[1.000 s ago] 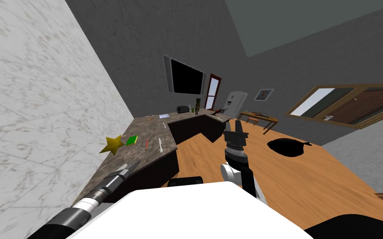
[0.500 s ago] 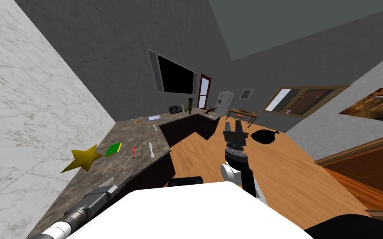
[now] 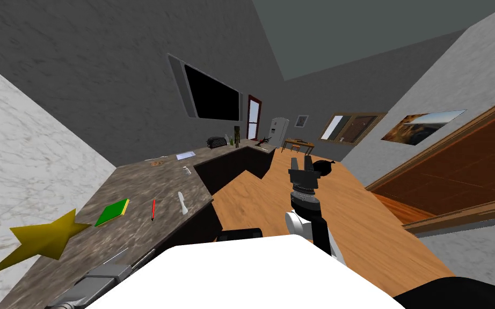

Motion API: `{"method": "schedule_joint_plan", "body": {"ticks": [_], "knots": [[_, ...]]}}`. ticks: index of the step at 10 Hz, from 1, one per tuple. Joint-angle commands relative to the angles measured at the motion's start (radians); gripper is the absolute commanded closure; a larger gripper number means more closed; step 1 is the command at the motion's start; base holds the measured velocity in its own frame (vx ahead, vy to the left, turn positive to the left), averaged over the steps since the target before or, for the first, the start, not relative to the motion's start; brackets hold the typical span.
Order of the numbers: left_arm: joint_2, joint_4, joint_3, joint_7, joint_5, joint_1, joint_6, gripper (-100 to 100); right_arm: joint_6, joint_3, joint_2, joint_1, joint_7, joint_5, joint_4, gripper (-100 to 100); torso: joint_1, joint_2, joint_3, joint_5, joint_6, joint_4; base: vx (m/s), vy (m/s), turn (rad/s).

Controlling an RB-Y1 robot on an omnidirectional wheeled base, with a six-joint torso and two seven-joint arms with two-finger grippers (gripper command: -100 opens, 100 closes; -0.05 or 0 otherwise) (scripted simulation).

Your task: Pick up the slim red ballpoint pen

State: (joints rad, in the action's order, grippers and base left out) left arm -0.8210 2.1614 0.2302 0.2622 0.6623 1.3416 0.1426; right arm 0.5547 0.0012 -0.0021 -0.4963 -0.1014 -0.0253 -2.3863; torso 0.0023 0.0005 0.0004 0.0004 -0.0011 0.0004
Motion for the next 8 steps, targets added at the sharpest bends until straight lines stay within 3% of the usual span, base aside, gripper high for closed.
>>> {"method": "schedule_joint_plan", "body": {"ticks": [1, 2, 3, 4, 5, 6, 7, 8], "knots": [[-0.050, -0.007, 0.015, 0.027, 0.050, 0.050, -0.011, -100, 0.000, 0.000, 0.000, 0.000, 0.000, 0.000, 0.000, 0, 0.000, 0.000, 0.000, 0.000, 0.000, 0.000, 0.015, 0.006, -0.328], [-0.059, -0.007, 0.015, 0.027, 0.056, 0.074, -0.011, -100, 0.000, 0.000, 0.000, 0.000, 0.000, 0.000, 0.000, 0, 0.000, 0.000, 0.000, 0.000, 0.001, 0.000, 0.012, 0.014, -0.177], [-0.102, -0.014, 0.023, 0.050, 0.096, 0.112, -0.024, -100, 0.000, 0.000, 0.000, 0.000, 0.000, 0.000, 0.000, 0, 0.000, 0.000, 0.000, 0.000, 0.000, 0.000, 0.014, 0.015, -0.360], [-0.109, -0.014, 0.023, 0.050, 0.104, 0.133, -0.024, -100, 0.000, 0.000, 0.000, 0.000, 0.000, 0.000, 0.000, 0, 0.000, 0.000, 0.000, 0.000, 0.001, 0.000, 0.007, 0.021, -0.216], [-0.149, -0.020, 0.032, 0.074, 0.145, 0.170, -0.035, -100, 0.000, 0.000, 0.000, 0.000, 0.000, 0.000, 0.000, 0, 0.001, 0.000, 0.000, 0.000, 0.000, 0.000, 0.010, 0.022, -0.370], [-0.160, -0.020, 0.032, 0.074, 0.151, 0.188, -0.035, -100, 0.000, 0.000, 0.000, 0.000, 0.000, 0.000, 0.000, 0, 0.001, 0.000, 0.000, 0.000, 0.001, 0.000, 0.008, 0.028, -0.184], [-0.202, -0.026, 0.040, 0.096, 0.191, 0.217, -0.047, -100, 0.000, 0.000, 0.000, 0.000, 0.000, 0.000, 0.000, 0, 0.001, 0.000, 0.000, 0.000, 0.000, 0.000, 0.010, 0.023, -0.354], [-0.211, -0.026, 0.040, 0.096, 0.198, 0.242, -0.047, -100, 0.000, 0.000, 0.000, 0.000, 0.000, 0.000, 0.000, 0, 0.001, 0.000, 0.000, 0.000, 0.001, 0.000, 0.007, 0.027, -0.186]]}}
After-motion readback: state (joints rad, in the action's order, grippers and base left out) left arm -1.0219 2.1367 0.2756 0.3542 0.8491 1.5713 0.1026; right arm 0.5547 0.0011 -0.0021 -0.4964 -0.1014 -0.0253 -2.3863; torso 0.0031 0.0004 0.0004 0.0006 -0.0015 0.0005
